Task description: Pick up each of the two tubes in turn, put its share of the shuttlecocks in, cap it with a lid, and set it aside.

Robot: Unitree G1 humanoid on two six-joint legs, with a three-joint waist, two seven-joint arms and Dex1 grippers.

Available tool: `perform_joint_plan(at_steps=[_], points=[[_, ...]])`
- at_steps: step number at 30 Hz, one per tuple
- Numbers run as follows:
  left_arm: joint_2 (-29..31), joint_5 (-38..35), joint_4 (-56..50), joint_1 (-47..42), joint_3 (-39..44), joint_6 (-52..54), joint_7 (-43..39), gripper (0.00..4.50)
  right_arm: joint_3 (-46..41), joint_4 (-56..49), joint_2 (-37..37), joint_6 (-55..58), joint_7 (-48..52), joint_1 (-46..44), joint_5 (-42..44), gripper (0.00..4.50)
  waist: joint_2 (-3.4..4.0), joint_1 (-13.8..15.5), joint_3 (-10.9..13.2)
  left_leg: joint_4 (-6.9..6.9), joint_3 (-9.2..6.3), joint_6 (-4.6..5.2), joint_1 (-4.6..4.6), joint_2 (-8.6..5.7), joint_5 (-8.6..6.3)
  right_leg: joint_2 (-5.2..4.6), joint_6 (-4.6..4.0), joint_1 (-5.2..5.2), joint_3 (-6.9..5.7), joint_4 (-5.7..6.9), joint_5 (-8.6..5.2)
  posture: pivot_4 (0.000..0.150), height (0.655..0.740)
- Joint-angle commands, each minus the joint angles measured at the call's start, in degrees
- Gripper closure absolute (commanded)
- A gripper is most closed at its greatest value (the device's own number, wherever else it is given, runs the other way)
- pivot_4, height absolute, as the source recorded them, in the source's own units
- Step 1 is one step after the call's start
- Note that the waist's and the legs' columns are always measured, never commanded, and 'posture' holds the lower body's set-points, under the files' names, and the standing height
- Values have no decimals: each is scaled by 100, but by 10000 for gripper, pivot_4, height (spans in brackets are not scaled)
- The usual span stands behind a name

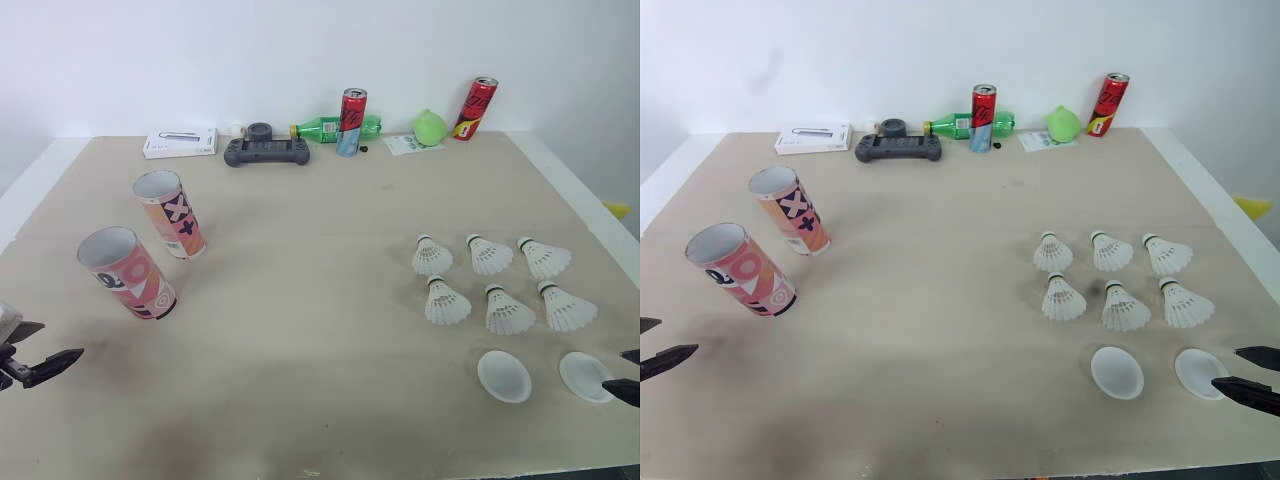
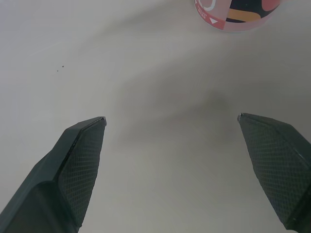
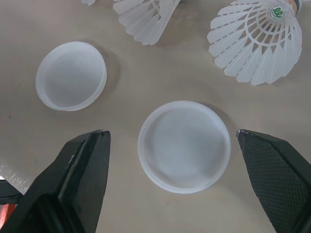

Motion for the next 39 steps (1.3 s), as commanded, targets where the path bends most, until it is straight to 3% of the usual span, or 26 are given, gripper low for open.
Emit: perform_joint_plan(at_steps=[1,23,25,29,33,39], points=[[-2,-87,-125,-46,157,3,-11,0,-37,85,-109,-81,86,-35,-16,396,0,0,0,0,0,0,0,0,0,0,0,0,0,0,0,1500,7395],[-39,-102,-148,-135,159,10,18,0,-233,-39,-140,-36,285,69,65,396,0,0,0,0,15,0,0,1,0,2,0,3,10,6,0,1500,7395],[-114,-178,-234,-135,258,29,47,0,-470,-584,-120,240,382,170,291,396,3,-2,-1,0,15,0,0,1,0,2,0,4,11,7,0,1500,7395],[-585,-509,-697,-53,467,-49,163,0,-909,-2665,-64,1431,194,59,1389,396,6,-26,-1,-2,35,0,-1,4,0,2,3,3,25,17,2,1500,7395],[-1455,-706,-1605,135,302,-231,599,0,-62,-4843,35,2348,-1074,-1164,3080,396,-26,-9,12,3,21,-8,6,14,4,9,3,5,13,22,2,1500,7395],[-2350,-480,-2146,-31,-289,-675,1342,0,1369,-5636,313,2668,-2229,-2988,3960,396,-45,35,16,9,10,-9,-6,3,6,3,5,9,10,18,3,1500,7395]])
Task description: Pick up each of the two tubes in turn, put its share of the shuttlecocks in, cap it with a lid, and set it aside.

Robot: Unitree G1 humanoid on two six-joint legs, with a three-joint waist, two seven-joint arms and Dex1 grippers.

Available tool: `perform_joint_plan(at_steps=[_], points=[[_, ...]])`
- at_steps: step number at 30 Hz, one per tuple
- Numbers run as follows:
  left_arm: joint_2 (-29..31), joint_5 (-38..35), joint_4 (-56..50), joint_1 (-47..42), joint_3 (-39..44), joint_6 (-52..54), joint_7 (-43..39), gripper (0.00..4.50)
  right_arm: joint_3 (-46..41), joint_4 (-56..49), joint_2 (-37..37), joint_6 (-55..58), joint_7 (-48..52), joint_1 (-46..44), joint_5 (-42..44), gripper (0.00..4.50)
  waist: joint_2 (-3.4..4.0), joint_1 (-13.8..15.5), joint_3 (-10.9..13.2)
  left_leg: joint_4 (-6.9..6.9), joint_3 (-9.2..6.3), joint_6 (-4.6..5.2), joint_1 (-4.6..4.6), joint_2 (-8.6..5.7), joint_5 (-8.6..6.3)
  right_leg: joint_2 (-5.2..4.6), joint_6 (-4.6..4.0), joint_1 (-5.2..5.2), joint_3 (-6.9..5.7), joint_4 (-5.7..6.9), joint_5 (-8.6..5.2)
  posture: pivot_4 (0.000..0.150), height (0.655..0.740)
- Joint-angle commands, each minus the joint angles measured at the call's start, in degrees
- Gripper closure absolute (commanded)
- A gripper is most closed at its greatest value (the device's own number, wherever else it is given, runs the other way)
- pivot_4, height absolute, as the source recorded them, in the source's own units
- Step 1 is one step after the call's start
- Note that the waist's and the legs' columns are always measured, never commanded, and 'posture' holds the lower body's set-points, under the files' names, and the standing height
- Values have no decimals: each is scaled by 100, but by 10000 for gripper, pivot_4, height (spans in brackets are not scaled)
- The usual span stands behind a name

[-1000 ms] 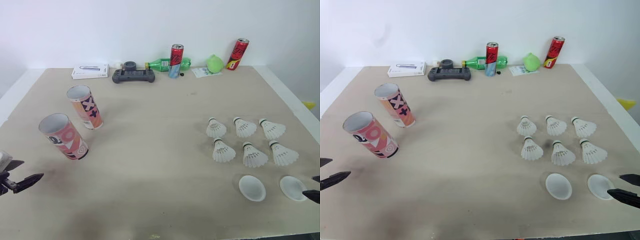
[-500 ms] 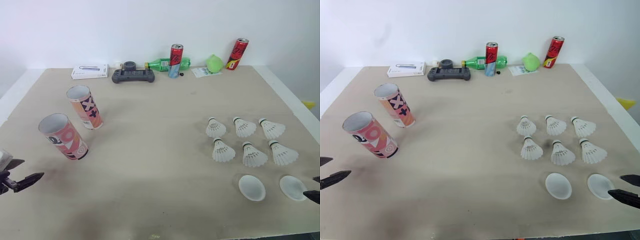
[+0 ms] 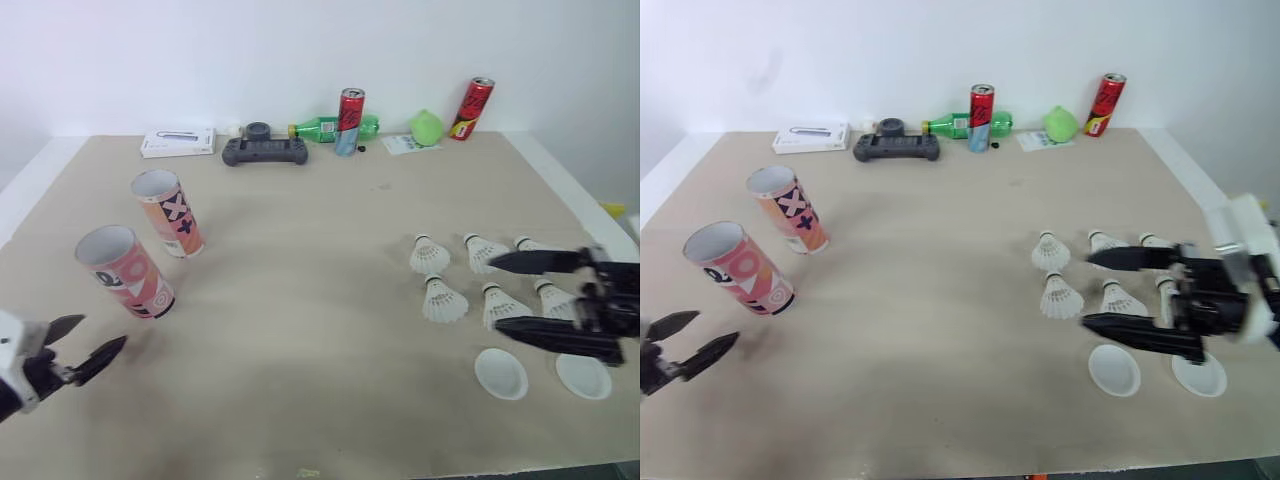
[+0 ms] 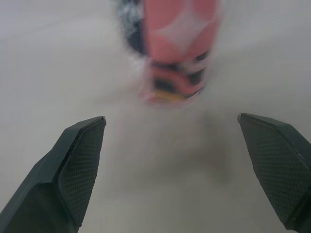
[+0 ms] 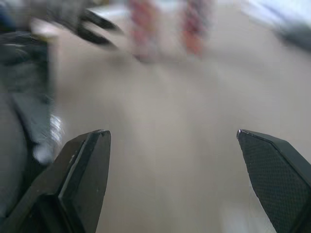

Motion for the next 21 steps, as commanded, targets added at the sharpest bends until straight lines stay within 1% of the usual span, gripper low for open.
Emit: perform_joint_plan(at_steps=[1,3,6,9,12,17,21], points=[[-365,192,-191,-232,-269,-448,558,0,653,-224,153,136,-555,-808,397,396,-2,26,-1,0,-2,0,1,-2,1,-2,2,-8,0,-2,1,1500,7395],[-560,349,-49,-495,-481,-659,837,0,1007,-233,275,211,-657,-1189,481,396,-11,56,-6,0,1,1,-12,-5,1,-7,8,-2,2,-4,1,1500,7395],[-768,634,299,-827,-785,-938,1179,0,1479,-157,517,177,-749,-1514,292,396,-23,64,-14,0,2,4,-16,0,0,-4,11,-2,2,-3,2,1500,7395],[-869,710,581,-1051,-975,-1122,1304,0,1729,-59,724,141,-841,-1744,180,396,-25,62,-15,0,4,7,-17,3,-1,0,12,-3,4,-3,2,1500,7395],[-970,785,1064,-1483,-1252,-1290,1408,0,2020,102,988,48,-975,-2017,-75,396,-24,59,-16,0,8,8,-17,8,-1,4,20,-7,5,0,9,1500,7395],[-1029,901,1829,-2019,-1443,-1730,1538,0,2165,186,1178,-4,-1005,-2084,-352,396,-29,61,-19,1,8,25,-14,6,13,5,15,-3,4,4,17,1500,7395],[-1032,1021,2472,-2477,-1587,-2110,1593,0,2119,133,1216,40,-1032,-2048,-397,396,-31,61,-21,1,11,25,-18,6,13,4,33,-6,7,3,28,1500,7395]])
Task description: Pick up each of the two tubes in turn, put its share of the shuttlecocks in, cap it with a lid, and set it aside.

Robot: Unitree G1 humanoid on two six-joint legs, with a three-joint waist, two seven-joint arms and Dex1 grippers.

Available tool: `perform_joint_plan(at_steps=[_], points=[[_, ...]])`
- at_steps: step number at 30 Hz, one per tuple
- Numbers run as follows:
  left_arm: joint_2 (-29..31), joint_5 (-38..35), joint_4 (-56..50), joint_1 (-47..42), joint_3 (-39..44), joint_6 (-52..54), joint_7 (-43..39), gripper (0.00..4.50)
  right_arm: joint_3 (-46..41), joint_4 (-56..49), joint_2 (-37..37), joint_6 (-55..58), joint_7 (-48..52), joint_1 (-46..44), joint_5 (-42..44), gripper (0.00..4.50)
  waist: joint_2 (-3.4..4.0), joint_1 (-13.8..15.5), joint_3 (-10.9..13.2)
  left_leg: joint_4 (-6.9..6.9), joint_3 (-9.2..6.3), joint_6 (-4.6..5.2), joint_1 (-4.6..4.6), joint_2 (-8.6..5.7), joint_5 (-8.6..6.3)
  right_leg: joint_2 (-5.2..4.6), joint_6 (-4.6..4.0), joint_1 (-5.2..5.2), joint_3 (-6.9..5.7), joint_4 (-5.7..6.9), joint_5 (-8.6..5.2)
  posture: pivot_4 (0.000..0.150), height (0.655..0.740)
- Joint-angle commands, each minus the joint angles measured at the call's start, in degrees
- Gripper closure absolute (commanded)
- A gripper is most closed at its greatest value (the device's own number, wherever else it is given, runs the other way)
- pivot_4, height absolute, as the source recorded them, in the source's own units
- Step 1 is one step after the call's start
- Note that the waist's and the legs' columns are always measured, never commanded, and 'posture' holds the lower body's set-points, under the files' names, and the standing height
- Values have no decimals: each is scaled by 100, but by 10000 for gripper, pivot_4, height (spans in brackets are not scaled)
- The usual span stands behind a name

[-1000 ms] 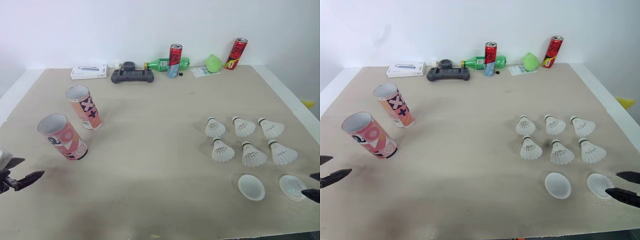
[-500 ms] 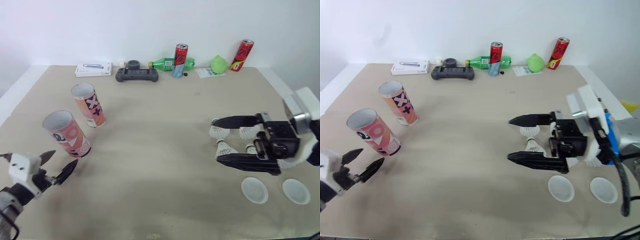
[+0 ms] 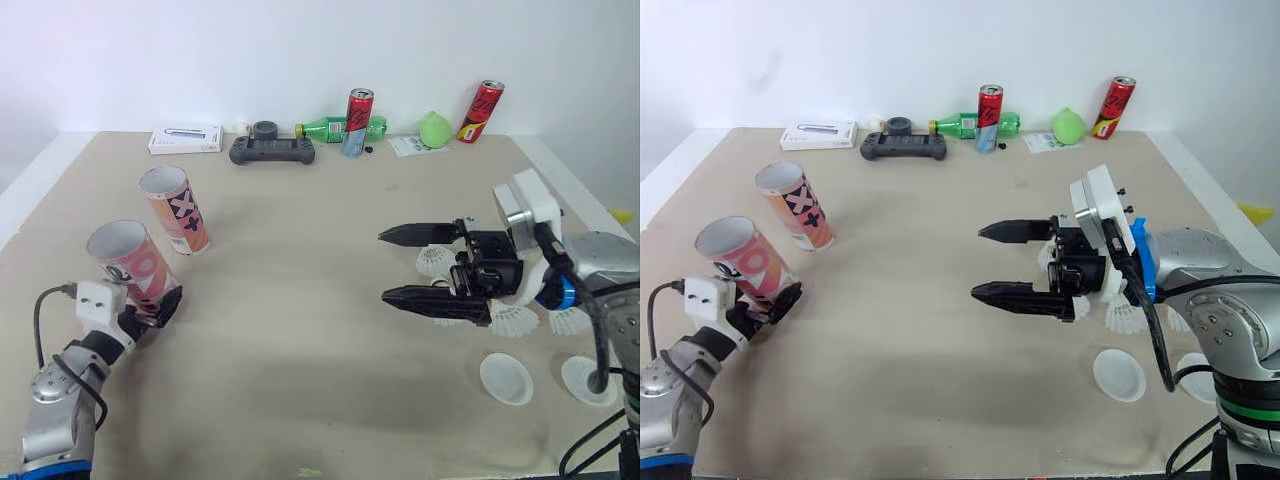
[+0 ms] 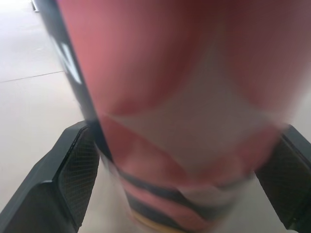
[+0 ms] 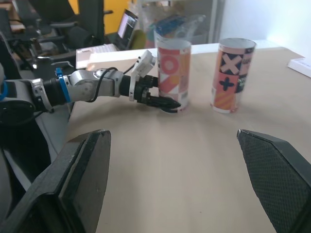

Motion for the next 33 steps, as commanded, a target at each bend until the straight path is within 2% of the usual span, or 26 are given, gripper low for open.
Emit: perform_joint_plan(at_steps=[1,8,10,13,15,18,20,26,30,33], points=[[24,101,380,-332,-70,-423,82,0,-108,-104,-2,-42,-44,-43,-2,396,0,1,0,0,1,0,1,-1,0,-1,5,1,1,0,3,1500,7395],[67,89,863,-648,-206,-730,65,0,-154,-202,-37,30,-119,-30,58,396,-1,-4,-1,0,4,0,0,3,0,0,10,-2,3,0,6,1500,7395],[80,90,921,-667,-234,-785,34,4994,-167,-221,-50,46,-136,-16,69,0,-1,-4,-1,0,3,0,0,4,0,0,10,-2,1,0,6,1500,7395],[96,79,943,-663,-259,-808,15,14919,-204,-257,-63,88,-170,39,87,0,-1,-2,-1,0,3,0,0,3,0,-1,10,-1,1,0,6,1500,7395],[150,117,872,-590,-331,-751,-29,16326,-276,-365,-91,131,-230,236,102,0,-2,-1,-1,0,4,0,0,2,0,-2,10,-1,2,0,7,1500,7395],[298,227,585,-382,-529,-678,-153,16326,-481,-687,-143,143,-369,837,39,0,-6,0,-4,-1,3,0,-1,2,-1,-8,10,-1,0,0,5,1500,7395],[529,181,-2,-114,-732,-403,-417,16326,-679,-958,70,-73,-821,1480,-339,0,-11,-1,-11,-3,2,1,-2,2,-3,-13,11,-1,0,0,1,1500,7395],[1717,-95,-1645,465,-1080,805,-1297,16326,-1273,-1716,994,-930,-1947,3546,-1620,0,-14,36,-28,-8,-6,-9,-8,2,-4,-27,4,-9,-10,1,-11,1500,7395],[2460,7,-2092,261,-1430,1504,-1715,16326,-1028,-2108,1525,-1462,-2437,4714,-2570,0,-5,35,-30,-6,-3,-17,4,0,4,-41,-18,-5,-20,1,-22,1500,7395],[2885,36,-2253,-367,-1839,2128,-1974,16326,-779,-2266,2090,-1693,-3225,5205,-3297,0,-5,34,-30,-6,-9,-22,11,2,7,-49,-23,-5,-36,-3,-26,1500,7395]])
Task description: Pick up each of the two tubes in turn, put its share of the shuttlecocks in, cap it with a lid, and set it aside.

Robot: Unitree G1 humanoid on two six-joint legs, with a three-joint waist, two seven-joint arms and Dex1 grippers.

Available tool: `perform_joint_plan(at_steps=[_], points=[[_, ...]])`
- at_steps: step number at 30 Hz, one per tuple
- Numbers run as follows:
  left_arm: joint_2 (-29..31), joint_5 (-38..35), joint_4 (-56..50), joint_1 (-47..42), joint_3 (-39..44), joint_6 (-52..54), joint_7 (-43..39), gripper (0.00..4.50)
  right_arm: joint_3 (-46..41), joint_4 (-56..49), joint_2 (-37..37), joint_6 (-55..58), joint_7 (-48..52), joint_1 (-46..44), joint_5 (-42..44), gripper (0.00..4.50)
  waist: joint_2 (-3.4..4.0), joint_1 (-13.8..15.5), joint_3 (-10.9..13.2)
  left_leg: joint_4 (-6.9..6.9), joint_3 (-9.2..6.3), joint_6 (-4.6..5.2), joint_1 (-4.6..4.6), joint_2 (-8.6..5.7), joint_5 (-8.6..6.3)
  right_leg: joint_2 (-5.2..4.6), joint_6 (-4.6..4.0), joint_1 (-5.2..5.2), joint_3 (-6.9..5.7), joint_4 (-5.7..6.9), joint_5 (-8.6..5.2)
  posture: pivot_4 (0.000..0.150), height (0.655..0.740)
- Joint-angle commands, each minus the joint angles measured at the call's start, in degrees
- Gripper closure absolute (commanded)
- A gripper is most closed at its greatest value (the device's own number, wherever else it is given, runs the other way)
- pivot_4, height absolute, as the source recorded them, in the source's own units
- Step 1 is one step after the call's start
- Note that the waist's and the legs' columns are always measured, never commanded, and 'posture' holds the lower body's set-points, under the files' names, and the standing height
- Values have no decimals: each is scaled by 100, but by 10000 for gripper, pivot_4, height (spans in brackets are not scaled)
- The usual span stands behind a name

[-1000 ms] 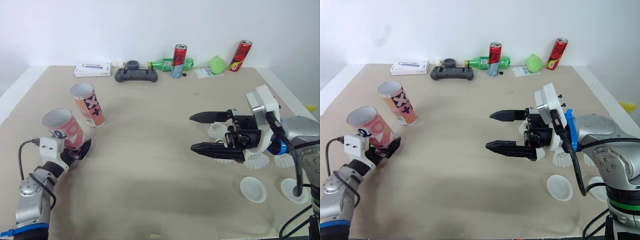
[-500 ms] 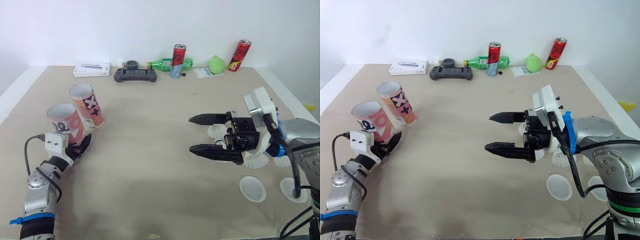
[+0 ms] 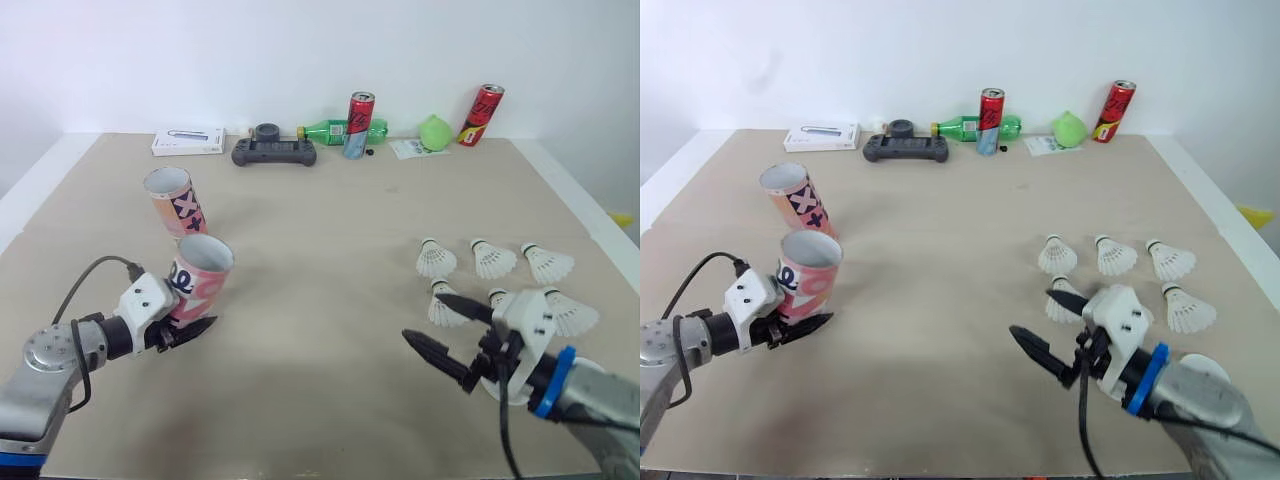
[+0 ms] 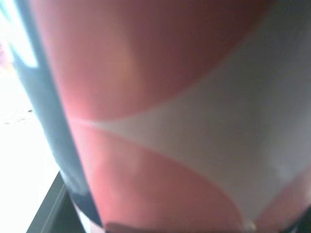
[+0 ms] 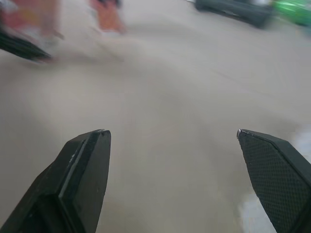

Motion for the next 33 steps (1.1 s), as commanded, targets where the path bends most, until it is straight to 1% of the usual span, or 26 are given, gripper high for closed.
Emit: perform_joint_plan(at_steps=[1,3,4,7,9,12,18,21,29,31,32,33], points=[[462,49,-361,-794,-445,749,-349,16326,279,-370,631,-338,-1013,363,-873,0,2,5,1,0,-3,-5,-1,-1,2,-5,0,-2,-5,0,0,1500,7395],[700,302,-294,-1185,-826,843,-568,16326,628,-334,944,-349,-1479,446,-1381,0,8,-1,1,1,-18,-18,-1,-1,1,-13,0,-17,-20,-13,0,1500,7395],[790,441,-215,-1383,-1015,832,-676,16326,814,-282,1087,-336,-1714,438,-1631,0,12,-31,0,0,-15,-23,0,-1,-1,-36,0,-14,-41,-21,0,1500,7395],[1022,727,-55,-1800,-1431,886,-974,16326,1244,-71,1364,-206,-2129,259,-2077,0,17,-97,-2,-4,2,-28,-4,0,-4,-54,1,2,-57,-33,0,1500,7395],[1059,843,46,-2059,-1607,905,-1109,16326,1433,126,1511,-207,-2317,60,-2302,0,16,-121,-2,-7,16,-21,-7,0,-1,-53,4,-4,-59,-33,2,1500,7395],[946,890,153,-2387,-1791,974,-1260,16326,1587,481,1721,-254,-2553,-224,-2547,0,10,-107,-2,-12,13,-15,-19,-3,-2,-46,5,-13,-61,-26,3,1500,7395],[870,1136,288,-2542,-2021,873,-1389,16326,1735,887,2135,-216,-2817,-621,-2714,0,10,-106,-3,-22,-8,1,-30,-11,-21,-27,-5,-22,-57,-6,-27,1500,7395],[835,1098,209,-2538,-1983,976,-1423,16326,1660,1156,2410,-149,-3014,-949,-2706,0,10,-106,-3,-22,-19,1,-31,-10,-24,-24,-3,-21,-59,-1,-30,1500,7395],[765,1003,63,-2516,-1878,1092,-1379,16326,1554,1620,2667,-82,-3199,-1474,-2690,0,10,-104,-4,-10,-33,-3,-31,-16,-21,-26,-4,-14,-66,6,-30,1500,7395],[727,959,26,-2504,-1844,1101,-1356,16673,1456,1692,2713,-81,-3241,-1513,-2652,5396,10,-104,-4,-8,-33,-3,-31,-17,-21,-27,-2,-13,-66,6,-29,1500,7395],[698,935,14,-2495,-1824,1097,-1339,16673,1435,1725,2712,-100,-3238,-1520,-2659,7037,10,-104,-4,-8,-33,-3,-31,-19,-21,-28,-2,-12,-66,7,-29,1500,7395],[673,923,2,-2495,-1815,1105,-1321,16673,1413,1751,2729,-113,-3248,-1530,-2667,11012,10,-103,-4,-8,-33,-2,-32,-19,-21,-28,-2,-12,-65,7,-29,1500,7395]])
